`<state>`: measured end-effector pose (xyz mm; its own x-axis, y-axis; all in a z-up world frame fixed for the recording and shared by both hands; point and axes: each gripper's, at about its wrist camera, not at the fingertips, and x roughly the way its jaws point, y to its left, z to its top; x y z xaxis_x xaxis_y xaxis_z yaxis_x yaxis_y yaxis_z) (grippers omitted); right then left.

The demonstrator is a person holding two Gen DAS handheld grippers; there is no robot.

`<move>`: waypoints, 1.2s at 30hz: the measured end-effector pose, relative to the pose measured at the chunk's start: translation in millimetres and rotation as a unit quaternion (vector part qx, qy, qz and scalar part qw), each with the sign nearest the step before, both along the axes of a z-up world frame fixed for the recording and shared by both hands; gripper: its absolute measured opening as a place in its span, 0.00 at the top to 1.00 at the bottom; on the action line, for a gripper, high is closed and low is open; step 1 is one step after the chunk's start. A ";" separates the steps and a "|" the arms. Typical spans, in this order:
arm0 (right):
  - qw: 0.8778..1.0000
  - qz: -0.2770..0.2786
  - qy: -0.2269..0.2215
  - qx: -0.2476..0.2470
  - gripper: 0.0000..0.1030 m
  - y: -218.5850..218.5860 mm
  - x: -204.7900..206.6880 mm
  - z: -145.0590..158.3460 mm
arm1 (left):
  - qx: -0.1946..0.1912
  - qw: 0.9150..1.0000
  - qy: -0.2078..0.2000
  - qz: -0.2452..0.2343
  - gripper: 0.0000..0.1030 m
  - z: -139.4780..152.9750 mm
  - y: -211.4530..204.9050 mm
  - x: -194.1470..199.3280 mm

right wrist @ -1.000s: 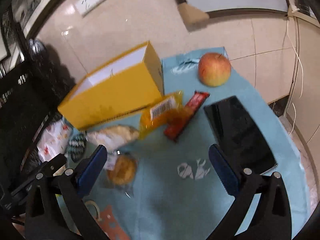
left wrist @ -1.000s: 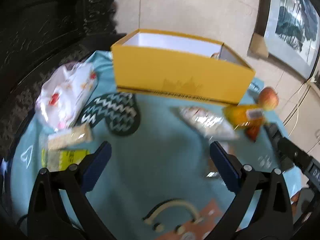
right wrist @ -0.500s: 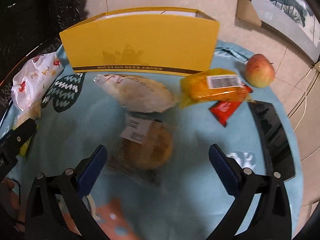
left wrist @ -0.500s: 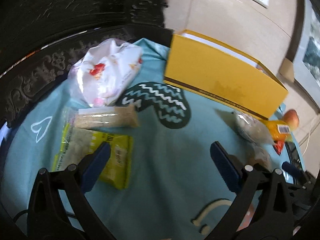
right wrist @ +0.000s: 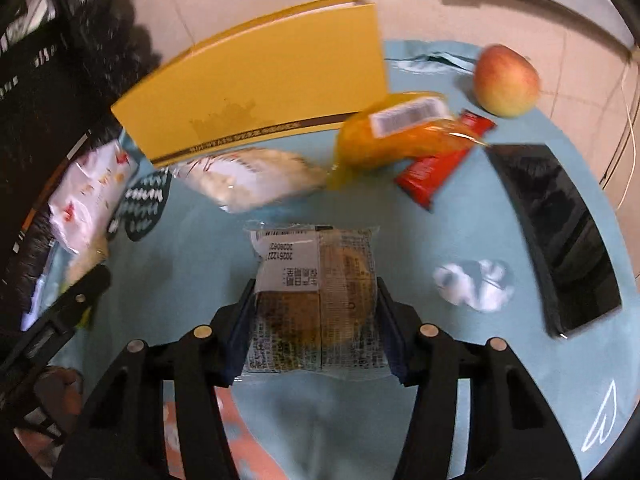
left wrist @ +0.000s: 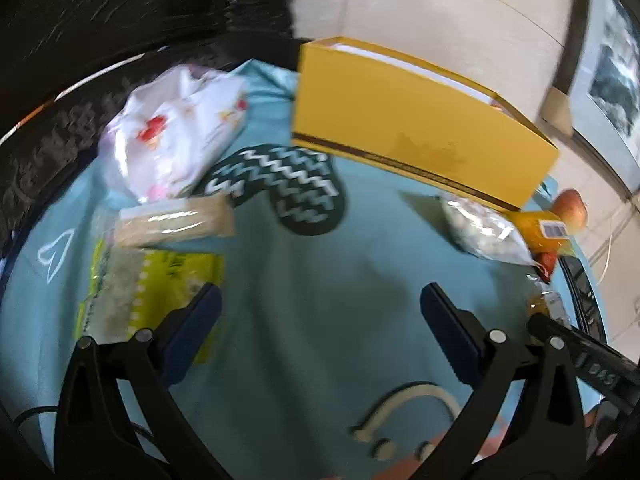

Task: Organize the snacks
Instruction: 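Grasp the clear round cake pack with the right tool while the left tool grasps the white printed bag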

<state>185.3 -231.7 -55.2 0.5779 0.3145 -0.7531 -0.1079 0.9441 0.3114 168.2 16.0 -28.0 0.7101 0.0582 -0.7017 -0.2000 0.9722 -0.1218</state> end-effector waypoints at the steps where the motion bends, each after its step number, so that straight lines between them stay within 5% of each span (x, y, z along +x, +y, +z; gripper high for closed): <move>1: 1.000 -0.003 -0.002 0.008 0.46 -5.6 -3.3 1.9 | 0.007 1.000 0.000 -0.008 0.02 1.2 -6.7 1.0; 5: 0.999 -0.015 -0.012 0.039 0.45 -26.0 -9.7 8.1 | 0.015 0.999 0.009 -0.043 0.02 10.1 -37.5 17.3; 12: 0.998 -0.004 -0.005 0.065 0.45 -28.3 -3.9 10.4 | -0.089 0.993 0.064 -0.036 0.02 25.6 -64.1 72.6; 19: 0.997 0.006 0.001 0.077 0.45 -26.3 -1.8 7.3 | -0.061 0.989 0.130 -0.029 0.02 7.2 -104.6 123.8; 31: 0.998 0.014 -0.001 0.064 0.45 -23.5 -3.6 4.0 | -0.052 0.985 0.163 -0.035 0.03 -22.3 -116.9 148.5; 33: 0.998 0.012 0.001 0.061 0.45 -24.5 -3.4 2.6 | -0.033 0.984 0.167 -0.048 0.05 -28.2 -122.4 149.4; 36: 0.998 0.011 0.002 0.058 0.45 -24.3 -2.6 1.6 | -0.014 0.986 0.153 -0.067 0.26 -26.2 -128.4 146.0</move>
